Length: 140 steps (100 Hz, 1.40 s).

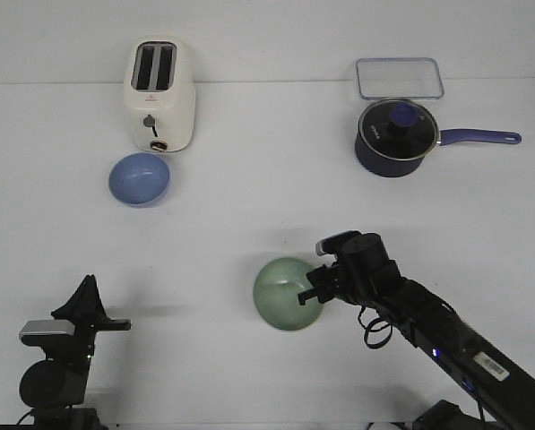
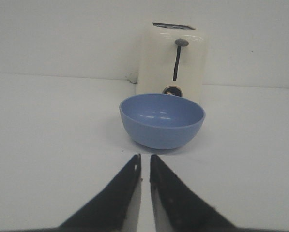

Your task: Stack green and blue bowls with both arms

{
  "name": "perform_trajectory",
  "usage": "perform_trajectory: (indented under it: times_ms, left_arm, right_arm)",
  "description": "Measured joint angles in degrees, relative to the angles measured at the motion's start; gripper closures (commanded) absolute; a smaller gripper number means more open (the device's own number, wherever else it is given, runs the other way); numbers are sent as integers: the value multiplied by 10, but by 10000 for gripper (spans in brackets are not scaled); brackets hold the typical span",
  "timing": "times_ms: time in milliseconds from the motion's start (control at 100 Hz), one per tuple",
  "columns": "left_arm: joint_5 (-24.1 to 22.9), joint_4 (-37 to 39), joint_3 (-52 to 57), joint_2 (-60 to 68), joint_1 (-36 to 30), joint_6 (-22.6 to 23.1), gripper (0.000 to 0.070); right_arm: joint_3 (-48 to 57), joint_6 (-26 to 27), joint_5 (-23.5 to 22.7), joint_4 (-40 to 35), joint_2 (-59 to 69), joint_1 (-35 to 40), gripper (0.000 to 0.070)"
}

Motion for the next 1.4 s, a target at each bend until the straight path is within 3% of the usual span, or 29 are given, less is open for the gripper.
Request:
perform_trajectory:
  times_ms: [170,280,350,530,690,910,1190,1250,1350,1400]
  left_arm:
    - [0,0,0,0,0,-58,687]
    - [0,1,0,0,0,-90,688]
    - [0,1,0,0,0,-110,689]
    - [0,2,1,0,0,-184,688]
    - [0,-17,27,1,0,-242,687]
    - [0,-78,135,80,0,-252,685]
    - [1,-104,302,380,0,-226,680]
    - [7,-101,341,455,0,-215,598]
    - [11,-101,397,569,0,-205,253]
    - [11,-102,424,618,0,-199,141]
  right_arm:
    - [-5,4,26,17,38,29,674]
    - [-7,5,25,25,54,35,466]
    - [-7,6,25,28,59,35,397]
    - [-8,5,25,30,49,31,393]
    - [-9,-4,25,37,-41,12,394]
    - [-9,-25,28,27,-160,-44,394]
    - [-9,-34,41,-18,-230,-92,394]
    - [-9,-38,41,-31,-230,-93,394]
    - [-9,-46,41,-49,-230,-93,394]
    - [-9,-50,40,-53,-230,-93,394]
